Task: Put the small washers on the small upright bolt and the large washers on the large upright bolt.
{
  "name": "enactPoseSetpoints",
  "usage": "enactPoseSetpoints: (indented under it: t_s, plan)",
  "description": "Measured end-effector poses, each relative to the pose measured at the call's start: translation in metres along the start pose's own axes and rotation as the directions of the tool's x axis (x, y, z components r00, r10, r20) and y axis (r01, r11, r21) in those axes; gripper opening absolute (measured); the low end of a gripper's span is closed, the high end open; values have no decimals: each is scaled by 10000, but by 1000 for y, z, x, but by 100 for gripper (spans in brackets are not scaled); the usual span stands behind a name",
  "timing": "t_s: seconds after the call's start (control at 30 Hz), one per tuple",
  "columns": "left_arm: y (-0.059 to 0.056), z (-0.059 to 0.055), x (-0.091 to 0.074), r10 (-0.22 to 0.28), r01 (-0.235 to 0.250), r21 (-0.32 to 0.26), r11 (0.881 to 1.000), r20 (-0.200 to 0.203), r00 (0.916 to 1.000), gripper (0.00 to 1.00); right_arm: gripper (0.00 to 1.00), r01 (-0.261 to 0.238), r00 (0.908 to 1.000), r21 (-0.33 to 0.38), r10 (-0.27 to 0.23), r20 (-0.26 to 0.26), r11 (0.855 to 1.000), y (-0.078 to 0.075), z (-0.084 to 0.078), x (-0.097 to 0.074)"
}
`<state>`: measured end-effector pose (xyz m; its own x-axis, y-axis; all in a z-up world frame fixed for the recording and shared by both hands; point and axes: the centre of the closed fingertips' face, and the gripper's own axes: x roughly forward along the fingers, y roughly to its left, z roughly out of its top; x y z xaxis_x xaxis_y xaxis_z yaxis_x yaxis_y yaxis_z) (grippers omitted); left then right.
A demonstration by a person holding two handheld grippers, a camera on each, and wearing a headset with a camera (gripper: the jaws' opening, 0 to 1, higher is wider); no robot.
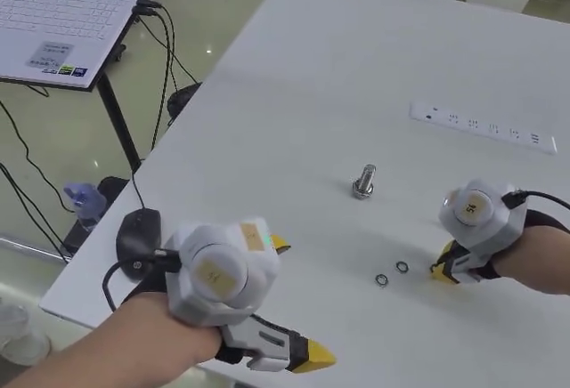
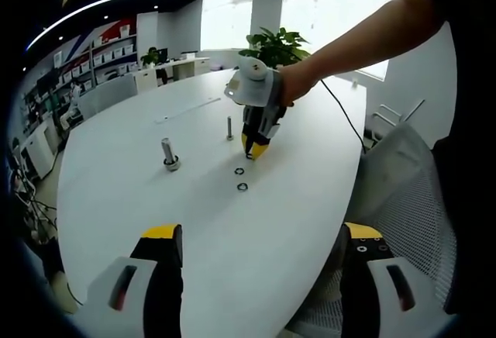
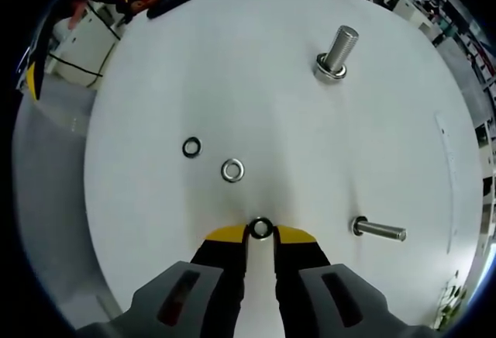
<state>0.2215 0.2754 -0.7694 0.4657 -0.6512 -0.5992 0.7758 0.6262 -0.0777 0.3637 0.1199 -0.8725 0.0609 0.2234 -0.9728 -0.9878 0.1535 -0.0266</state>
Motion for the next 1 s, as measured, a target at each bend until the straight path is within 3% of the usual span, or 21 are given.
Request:
enactPoseSetpoints:
  t_s: [0.63, 0.67, 0.8, 1.0]
  plan:
    - [-9, 0, 1, 109, -109, -29, 9999, -130, 9999, 81, 12, 148, 9999, 52, -149, 79, 9999, -6, -2, 6]
    - [-10, 1, 1, 115, -116, -51, 9999, -118, 9999, 81, 12, 330, 9991, -24, -329, 251, 9995, -9, 1, 4]
    - [-13, 2, 2, 120, -121, -49, 9999, -118, 9999, 81, 12, 197, 9996, -51, -196, 209, 9998, -7, -1, 1]
    - [-13, 7, 5, 144, -144, -6, 9999, -4, 9999, 81, 12, 127, 9999, 82, -128, 100, 9999, -9, -10, -17]
